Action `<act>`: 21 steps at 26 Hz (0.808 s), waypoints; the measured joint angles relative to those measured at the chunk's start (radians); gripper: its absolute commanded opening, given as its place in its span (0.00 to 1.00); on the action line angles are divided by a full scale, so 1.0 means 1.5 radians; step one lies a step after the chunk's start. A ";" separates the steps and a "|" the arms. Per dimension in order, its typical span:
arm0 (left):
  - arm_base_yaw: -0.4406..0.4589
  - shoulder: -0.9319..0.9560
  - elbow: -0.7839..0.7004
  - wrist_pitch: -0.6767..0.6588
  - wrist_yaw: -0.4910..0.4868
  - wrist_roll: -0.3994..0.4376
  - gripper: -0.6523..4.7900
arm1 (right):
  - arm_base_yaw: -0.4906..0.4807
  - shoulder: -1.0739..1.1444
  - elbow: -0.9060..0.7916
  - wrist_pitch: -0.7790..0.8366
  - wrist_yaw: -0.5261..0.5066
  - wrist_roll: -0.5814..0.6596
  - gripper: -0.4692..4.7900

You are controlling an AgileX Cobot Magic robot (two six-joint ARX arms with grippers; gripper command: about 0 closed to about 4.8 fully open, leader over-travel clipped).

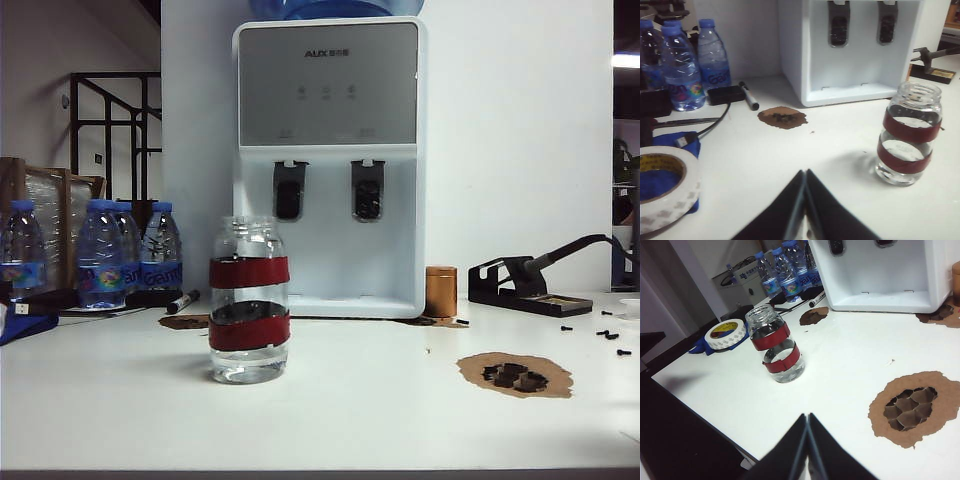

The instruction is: Pick up the water bottle with two loops of red belts, then reach the front water dispenser and gently press the gray-black baffle horizontally to get a little water.

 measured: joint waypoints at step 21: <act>0.001 -0.001 0.000 -0.005 -0.064 0.000 0.11 | 0.000 0.000 0.000 0.000 0.000 0.000 0.08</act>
